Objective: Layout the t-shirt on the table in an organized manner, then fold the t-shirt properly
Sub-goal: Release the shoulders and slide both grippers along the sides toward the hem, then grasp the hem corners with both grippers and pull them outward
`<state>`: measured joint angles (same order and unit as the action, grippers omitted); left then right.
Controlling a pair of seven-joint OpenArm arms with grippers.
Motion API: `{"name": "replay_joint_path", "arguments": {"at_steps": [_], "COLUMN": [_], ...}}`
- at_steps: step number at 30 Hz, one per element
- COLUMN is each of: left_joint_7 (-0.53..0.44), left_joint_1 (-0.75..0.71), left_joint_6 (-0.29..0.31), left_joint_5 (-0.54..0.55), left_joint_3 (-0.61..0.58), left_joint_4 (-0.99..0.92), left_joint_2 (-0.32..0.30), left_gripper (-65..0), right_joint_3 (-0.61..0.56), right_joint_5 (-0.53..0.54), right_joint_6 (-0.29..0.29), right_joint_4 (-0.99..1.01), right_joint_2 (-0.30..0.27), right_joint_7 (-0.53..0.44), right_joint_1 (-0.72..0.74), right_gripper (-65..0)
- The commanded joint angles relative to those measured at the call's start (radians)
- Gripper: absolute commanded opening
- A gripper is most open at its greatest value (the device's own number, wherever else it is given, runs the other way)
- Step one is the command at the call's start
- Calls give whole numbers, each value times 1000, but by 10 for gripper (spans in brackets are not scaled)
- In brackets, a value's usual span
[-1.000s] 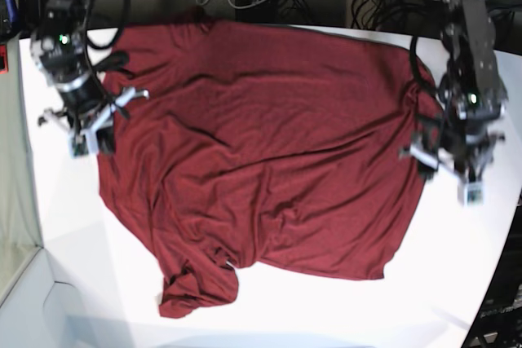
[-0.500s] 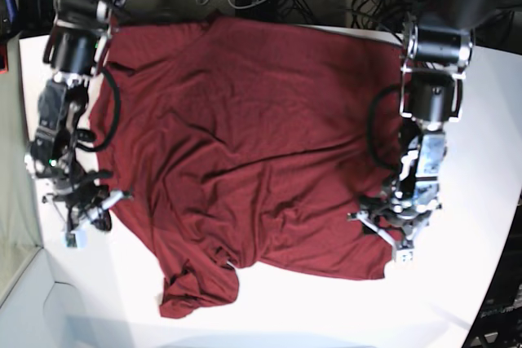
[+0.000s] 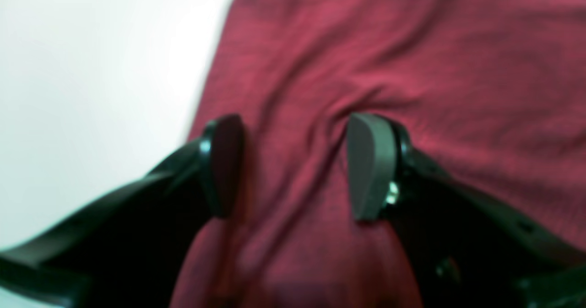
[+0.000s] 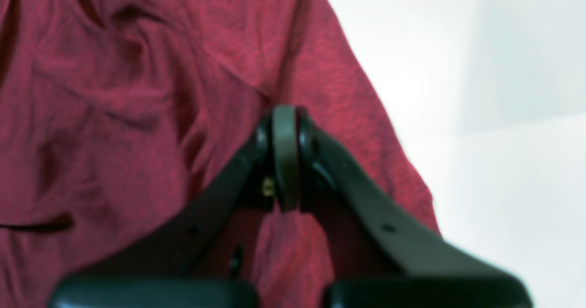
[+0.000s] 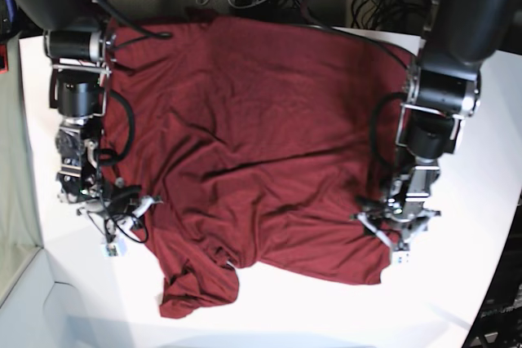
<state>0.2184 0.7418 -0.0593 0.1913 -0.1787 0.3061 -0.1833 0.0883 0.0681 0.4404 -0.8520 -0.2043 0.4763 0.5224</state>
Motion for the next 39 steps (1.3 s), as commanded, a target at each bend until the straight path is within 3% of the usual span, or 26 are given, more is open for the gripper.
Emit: {"name": "replay_joint_path", "arguments": {"at_steps": [1, 7, 14, 18, 21, 26, 32, 37, 39], "left_joint_7": [6, 3, 5, 23, 105, 186, 192, 118, 72], "left_joint_1": [14, -37, -69, -74, -75, -75, -84, -81, -81], "left_joint_6": [-12, -10, -10, -14, -14, -14, -14, -14, -14], "left_joint_5": [-8, -3, -3, 0, -3, -5, 0, -6, -8], "left_joint_3": [3, 5, 6, 8, 8, 8, 8, 9, 9], "left_joint_4": [2, 3, 11, 104, 175, 288, 384, 396, 391], "left_joint_2": [-29, -88, -89, -89, -83, -83, -88, -78, -77], "left_gripper": [-297, -297, -297, -297, -297, -297, -297, -296, -296], "right_joint_3": [1, 0, -2, 1, 1, 3, 5, 5, 5], "right_joint_5": [11, 9, 8, 8, 8, 11, 17, 17, 16], "right_joint_6": [5, 5, -8, -148, -240, -345, -345, -271, -266], "right_joint_4": [-11, 149, 265, 267, 267, 267, 175, 46, 30], "right_joint_2": [-17, -63, -105, -145, -174, -194, -189, -126, -91], "right_joint_7": [-37, -162, -291, -301, -301, -298, -291, -224, -195], "right_joint_1": [17, 6, 8, 37, 64, 97, 91, 61, 63], "right_gripper": [-650, -650, -650, -650, -650, -650, -650, -650, -650]}}
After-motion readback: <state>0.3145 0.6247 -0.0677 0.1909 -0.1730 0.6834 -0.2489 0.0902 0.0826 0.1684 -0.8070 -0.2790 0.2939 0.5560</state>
